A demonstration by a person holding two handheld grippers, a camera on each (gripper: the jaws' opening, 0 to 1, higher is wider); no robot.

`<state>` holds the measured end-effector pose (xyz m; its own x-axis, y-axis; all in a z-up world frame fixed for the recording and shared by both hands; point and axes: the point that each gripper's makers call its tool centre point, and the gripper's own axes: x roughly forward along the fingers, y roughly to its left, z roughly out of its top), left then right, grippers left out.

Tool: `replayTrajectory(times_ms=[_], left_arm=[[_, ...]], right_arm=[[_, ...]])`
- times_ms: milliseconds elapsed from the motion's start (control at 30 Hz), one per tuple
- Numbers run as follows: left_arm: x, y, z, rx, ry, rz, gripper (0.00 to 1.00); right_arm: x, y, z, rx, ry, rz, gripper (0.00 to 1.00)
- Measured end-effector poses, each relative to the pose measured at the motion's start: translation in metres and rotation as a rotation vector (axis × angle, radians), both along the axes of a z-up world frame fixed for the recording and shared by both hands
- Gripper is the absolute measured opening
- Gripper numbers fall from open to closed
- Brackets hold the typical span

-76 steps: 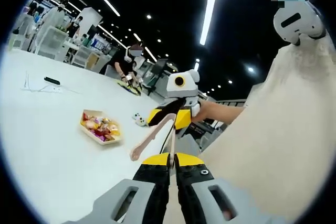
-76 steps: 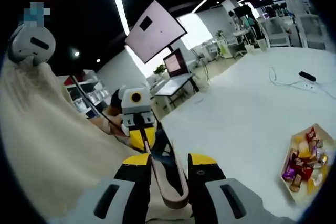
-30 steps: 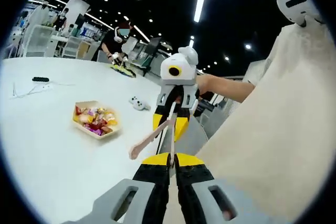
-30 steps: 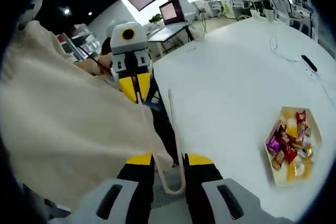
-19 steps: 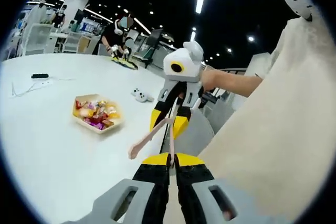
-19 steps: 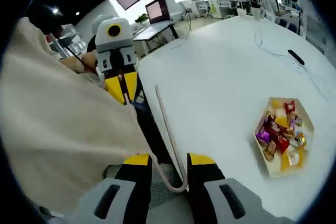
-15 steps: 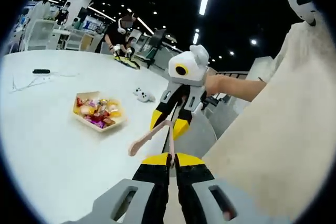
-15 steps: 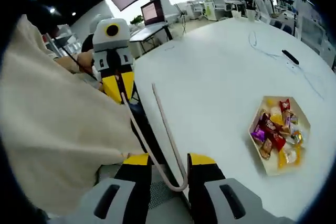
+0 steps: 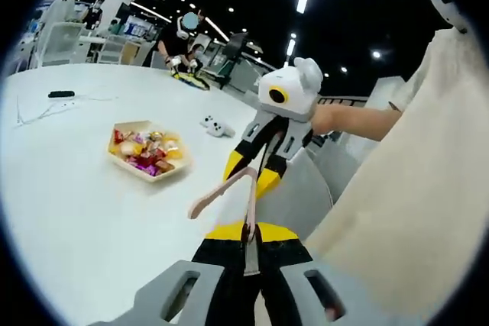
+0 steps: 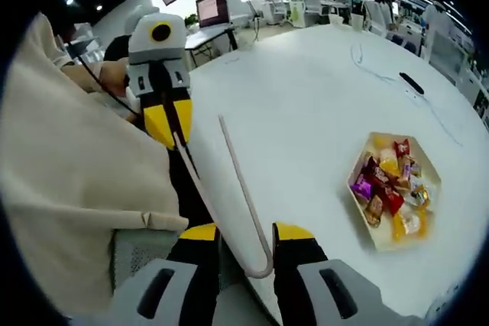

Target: Place the target food into the container with the food tongs after gripping and lifting it, then release it inside without dropping or visibly crushing the food.

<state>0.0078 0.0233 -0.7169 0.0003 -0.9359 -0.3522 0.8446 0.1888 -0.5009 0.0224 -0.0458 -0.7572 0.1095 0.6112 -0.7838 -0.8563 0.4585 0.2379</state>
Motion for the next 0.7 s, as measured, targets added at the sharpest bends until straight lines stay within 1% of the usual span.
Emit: replayTrajectory(times_ms=[67, 133, 433, 567, 633, 700], left_arm=[[0.000, -0.001, -0.004, 0.015, -0.010, -0.005, 0.02], [-0.001, -0.002, -0.008, 0.022, -0.005, -0.007, 0.02], [0.004, -0.005, -0.017, 0.030, 0.007, -0.005, 0.03], [0.004, -0.005, -0.023, 0.049, 0.008, -0.002, 0.03], [0.004, -0.005, -0.026, 0.055, 0.007, 0.001, 0.03], [0.005, -0.004, -0.028, 0.064, 0.005, 0.006, 0.03]], right_arm=[[0.000, -0.001, -0.003, -0.013, -0.003, 0.002, 0.26], [0.000, -0.002, -0.007, -0.030, -0.004, 0.008, 0.26], [0.004, -0.007, -0.019, -0.062, -0.010, -0.027, 0.26], [0.005, -0.008, -0.025, -0.088, -0.016, -0.027, 0.26], [0.009, -0.009, -0.027, -0.110, -0.046, -0.027, 0.26], [0.009, -0.008, -0.028, -0.122, -0.063, -0.021, 0.26]])
